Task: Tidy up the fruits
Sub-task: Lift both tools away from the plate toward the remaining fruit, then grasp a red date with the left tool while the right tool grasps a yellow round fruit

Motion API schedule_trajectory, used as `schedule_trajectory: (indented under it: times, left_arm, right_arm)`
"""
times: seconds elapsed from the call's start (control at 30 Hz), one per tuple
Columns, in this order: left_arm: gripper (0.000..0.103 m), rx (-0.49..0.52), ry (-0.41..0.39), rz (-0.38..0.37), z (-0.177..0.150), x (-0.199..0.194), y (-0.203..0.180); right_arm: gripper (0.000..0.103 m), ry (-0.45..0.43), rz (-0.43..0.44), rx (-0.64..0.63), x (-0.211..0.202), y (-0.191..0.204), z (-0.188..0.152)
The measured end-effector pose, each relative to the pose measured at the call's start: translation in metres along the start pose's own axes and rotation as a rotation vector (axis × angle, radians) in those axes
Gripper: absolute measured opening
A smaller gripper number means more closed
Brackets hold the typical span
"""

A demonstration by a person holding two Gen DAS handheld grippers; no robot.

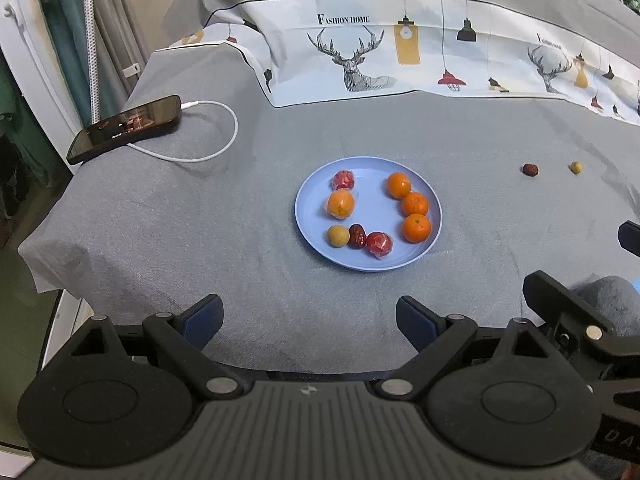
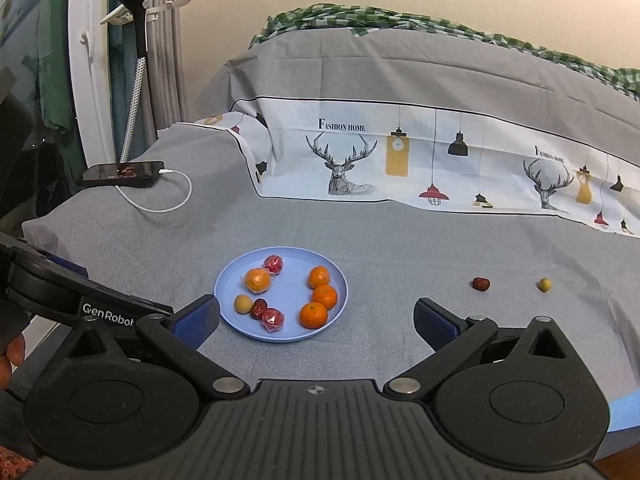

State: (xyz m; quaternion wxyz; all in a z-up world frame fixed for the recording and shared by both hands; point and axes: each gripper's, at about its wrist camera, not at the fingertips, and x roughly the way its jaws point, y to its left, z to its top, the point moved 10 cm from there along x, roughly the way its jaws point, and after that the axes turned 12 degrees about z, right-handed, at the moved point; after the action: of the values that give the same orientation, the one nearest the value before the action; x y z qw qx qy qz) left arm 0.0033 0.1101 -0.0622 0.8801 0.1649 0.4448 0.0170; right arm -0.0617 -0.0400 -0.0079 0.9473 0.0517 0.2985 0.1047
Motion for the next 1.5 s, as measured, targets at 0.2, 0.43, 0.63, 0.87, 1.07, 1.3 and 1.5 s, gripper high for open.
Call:
schedule_trajectory:
  times: [0.2, 0.43, 0.63, 0.87, 1.07, 1.3, 1.5]
  left_arm:
    - [0.096, 0.028, 0.019, 0.018, 0.001, 0.005, -0.009]
    - [0.096, 0.080, 0.052, 0.016, 0.004, 0.012, -0.038]
    - [0.096, 0.154, 0.077, -0.003, 0.012, 0.024, -0.081]
    - [0.096, 0.213, 0.052, -0.069, 0.060, 0.053, -0.168]
    - [0.103, 0.337, -0.072, -0.131, 0.116, 0.105, -0.289]
    - [0.103, 0.418, -0.049, -0.255, 0.156, 0.168, -0.406]
    - [0.103, 0.418, -0.011, -0.290, 0.165, 0.214, -0.447]
  right_arm:
    - [0.102, -0.001, 0.021, 0.021, 0.003, -0.008, -0.003]
    - [0.102, -0.013, -0.015, 0.147, 0.002, -0.047, -0.010]
    - [0.102, -0.030, -0.090, 0.306, -0.001, -0.101, -0.023]
    - [0.102, -0.132, -0.324, 0.383, -0.017, -0.216, -0.019]
    - [0.102, -0.082, -0.468, 0.384, 0.024, -0.348, -0.019]
    - [0.102, 0.066, -0.446, 0.467, 0.124, -0.461, -0.049]
    - [0.102, 0.117, -0.419, 0.383, 0.188, -0.499, -0.064]
